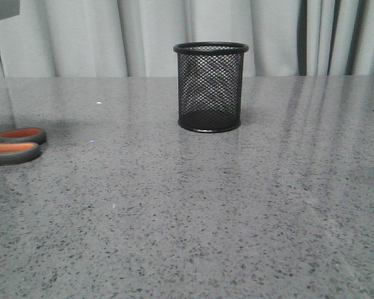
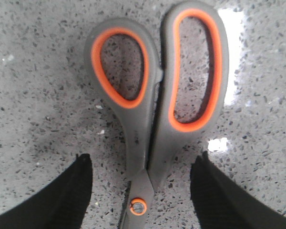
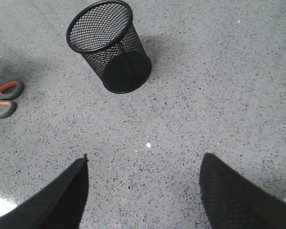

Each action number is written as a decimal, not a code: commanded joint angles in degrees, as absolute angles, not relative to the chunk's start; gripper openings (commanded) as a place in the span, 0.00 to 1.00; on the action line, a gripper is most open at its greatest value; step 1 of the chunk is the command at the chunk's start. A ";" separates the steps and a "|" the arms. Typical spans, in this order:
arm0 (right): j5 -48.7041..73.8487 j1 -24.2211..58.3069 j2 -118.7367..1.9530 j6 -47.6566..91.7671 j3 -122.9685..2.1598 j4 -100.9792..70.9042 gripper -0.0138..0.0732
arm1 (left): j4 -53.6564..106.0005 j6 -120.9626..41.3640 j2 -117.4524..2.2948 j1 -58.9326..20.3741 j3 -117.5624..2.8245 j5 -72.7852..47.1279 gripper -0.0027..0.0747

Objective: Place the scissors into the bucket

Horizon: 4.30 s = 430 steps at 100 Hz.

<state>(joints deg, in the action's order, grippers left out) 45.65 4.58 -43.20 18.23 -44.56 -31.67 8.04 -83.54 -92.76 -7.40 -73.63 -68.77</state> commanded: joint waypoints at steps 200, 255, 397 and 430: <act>44.29 4.75 -43.35 30.38 -46.55 -62.78 0.67 | 8.78 -67.07 -74.92 -19.72 -90.84 -71.81 0.01; 57.75 4.75 -52.43 45.28 -55.51 -84.77 0.67 | 3.30 -48.32 -74.43 -43.50 -97.41 -65.15 0.01; 61.52 8.00 -64.95 49.12 -66.51 -85.46 0.09 | 0.75 -41.67 -77.33 -49.97 -97.41 -58.52 0.58; 50.09 8.00 -64.95 45.50 -68.86 -72.44 0.09 | -11.74 -32.51 -76.88 -45.60 -102.06 -58.80 0.67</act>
<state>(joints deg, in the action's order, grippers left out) 54.79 7.95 -66.11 47.55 -65.58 -74.24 -7.65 -37.30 -78.75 -48.34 -99.00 -61.76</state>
